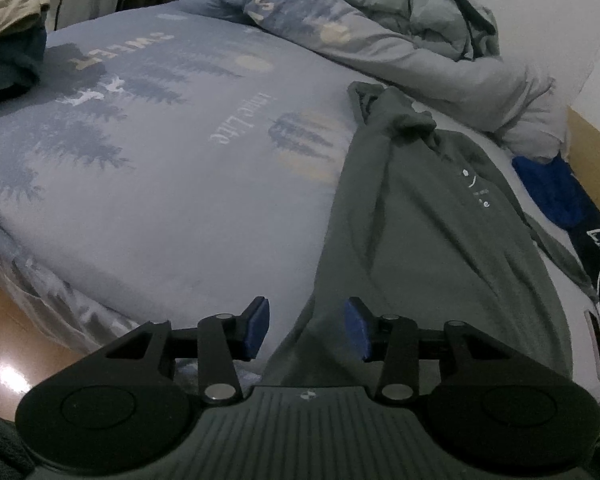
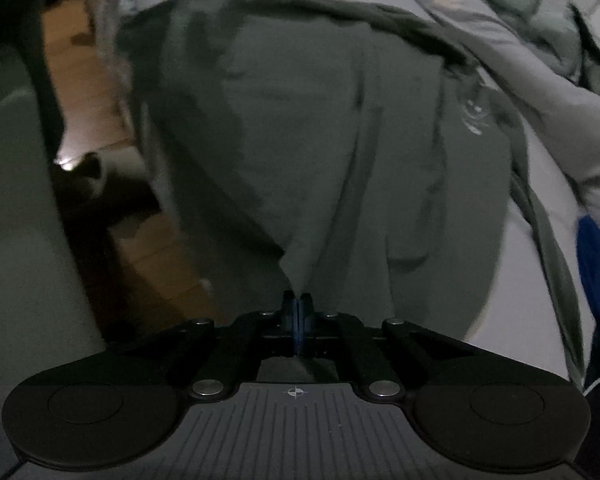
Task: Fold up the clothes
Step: 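Lay the hoodie flat and open both grippers to release the hem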
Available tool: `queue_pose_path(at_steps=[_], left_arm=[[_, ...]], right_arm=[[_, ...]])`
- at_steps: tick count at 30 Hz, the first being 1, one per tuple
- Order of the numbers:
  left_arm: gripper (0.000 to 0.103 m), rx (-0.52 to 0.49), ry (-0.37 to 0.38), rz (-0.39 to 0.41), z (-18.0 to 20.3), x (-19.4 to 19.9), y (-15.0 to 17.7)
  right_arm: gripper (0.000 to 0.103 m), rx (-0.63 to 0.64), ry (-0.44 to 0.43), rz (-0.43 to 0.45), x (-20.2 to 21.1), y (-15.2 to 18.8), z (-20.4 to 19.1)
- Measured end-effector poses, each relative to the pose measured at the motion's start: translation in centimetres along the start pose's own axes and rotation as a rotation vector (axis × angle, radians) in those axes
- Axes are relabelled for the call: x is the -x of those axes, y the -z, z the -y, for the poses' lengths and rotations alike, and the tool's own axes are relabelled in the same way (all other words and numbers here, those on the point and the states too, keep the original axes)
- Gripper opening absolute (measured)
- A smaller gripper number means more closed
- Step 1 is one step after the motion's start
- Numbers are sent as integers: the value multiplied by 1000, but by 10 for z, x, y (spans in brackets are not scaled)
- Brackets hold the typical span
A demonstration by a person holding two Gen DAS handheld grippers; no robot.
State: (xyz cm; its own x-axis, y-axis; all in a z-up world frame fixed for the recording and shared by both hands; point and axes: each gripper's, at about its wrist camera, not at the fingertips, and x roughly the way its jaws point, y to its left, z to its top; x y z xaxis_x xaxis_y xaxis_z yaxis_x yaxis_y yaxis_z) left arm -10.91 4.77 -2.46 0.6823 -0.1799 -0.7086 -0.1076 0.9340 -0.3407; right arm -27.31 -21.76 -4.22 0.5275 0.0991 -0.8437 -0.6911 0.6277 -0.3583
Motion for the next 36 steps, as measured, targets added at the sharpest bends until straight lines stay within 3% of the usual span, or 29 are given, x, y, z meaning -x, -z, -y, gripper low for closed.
queue_pose_path(at_steps=[9, 14, 22, 28, 32, 36], left_arm=[[49, -1, 3, 25, -2, 10, -2], [49, -10, 8, -8, -3, 9, 3], [50, -3, 31, -127, -9, -6, 17], [50, -66, 22, -182, -4, -19, 24], [43, -78, 27, -180, -5, -15, 27], [43, -54, 23, -133, -10, -3, 24]], right_arm=[[2, 28, -16, -67, -14, 0, -10], [2, 12, -23, -95, -7, 2, -5], [4, -117, -12, -31, 26, 3, 10], [5, -168, -14, 7, 35, -3, 12], [7, -212, -25, 44, 39, -10, 17], [23, -288, -46, 83, 43, -11, 26]])
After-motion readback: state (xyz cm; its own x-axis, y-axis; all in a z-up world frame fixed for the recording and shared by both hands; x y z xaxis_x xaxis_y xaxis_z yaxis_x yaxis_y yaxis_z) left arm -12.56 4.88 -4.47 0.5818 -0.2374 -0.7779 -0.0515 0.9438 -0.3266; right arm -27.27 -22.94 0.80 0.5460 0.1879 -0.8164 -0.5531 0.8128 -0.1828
